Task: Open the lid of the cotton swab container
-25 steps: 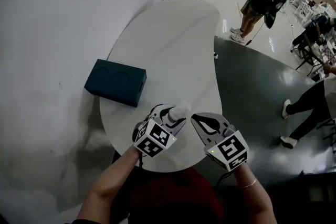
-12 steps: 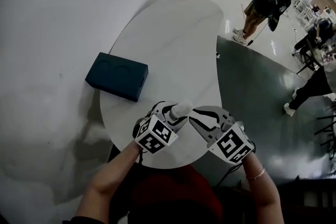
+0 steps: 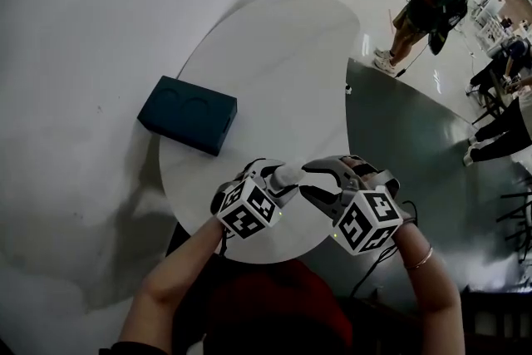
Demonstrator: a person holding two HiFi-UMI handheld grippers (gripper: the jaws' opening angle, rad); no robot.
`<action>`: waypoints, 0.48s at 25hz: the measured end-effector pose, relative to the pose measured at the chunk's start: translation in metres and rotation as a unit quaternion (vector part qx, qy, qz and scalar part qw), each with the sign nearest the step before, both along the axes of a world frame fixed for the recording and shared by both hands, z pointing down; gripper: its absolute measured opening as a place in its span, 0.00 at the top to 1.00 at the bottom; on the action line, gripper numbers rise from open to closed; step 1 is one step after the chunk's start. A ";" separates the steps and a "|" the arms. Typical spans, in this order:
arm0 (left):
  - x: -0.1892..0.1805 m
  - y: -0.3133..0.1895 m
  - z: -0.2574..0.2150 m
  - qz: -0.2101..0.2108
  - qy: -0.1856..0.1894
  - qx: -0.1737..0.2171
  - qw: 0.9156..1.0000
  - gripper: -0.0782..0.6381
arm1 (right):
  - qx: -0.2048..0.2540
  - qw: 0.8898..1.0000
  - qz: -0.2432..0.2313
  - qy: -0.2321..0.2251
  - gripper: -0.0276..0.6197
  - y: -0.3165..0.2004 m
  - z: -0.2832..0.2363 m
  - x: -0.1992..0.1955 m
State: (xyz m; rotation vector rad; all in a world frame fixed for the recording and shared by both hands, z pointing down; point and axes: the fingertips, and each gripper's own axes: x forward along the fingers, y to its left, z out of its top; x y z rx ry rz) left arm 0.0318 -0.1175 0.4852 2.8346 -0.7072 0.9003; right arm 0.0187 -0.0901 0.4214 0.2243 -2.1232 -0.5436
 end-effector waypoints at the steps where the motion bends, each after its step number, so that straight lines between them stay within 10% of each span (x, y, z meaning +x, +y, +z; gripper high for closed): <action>1: 0.001 0.001 0.000 0.001 0.000 0.000 1.000 0.58 | 0.002 1.000 -0.009 0.013 0.73 0.000 0.001 0.001; 12: 0.016 0.002 0.000 0.007 -0.008 0.001 1.000 0.58 | 0.002 0.987 -0.082 0.136 0.66 -0.004 0.021 0.009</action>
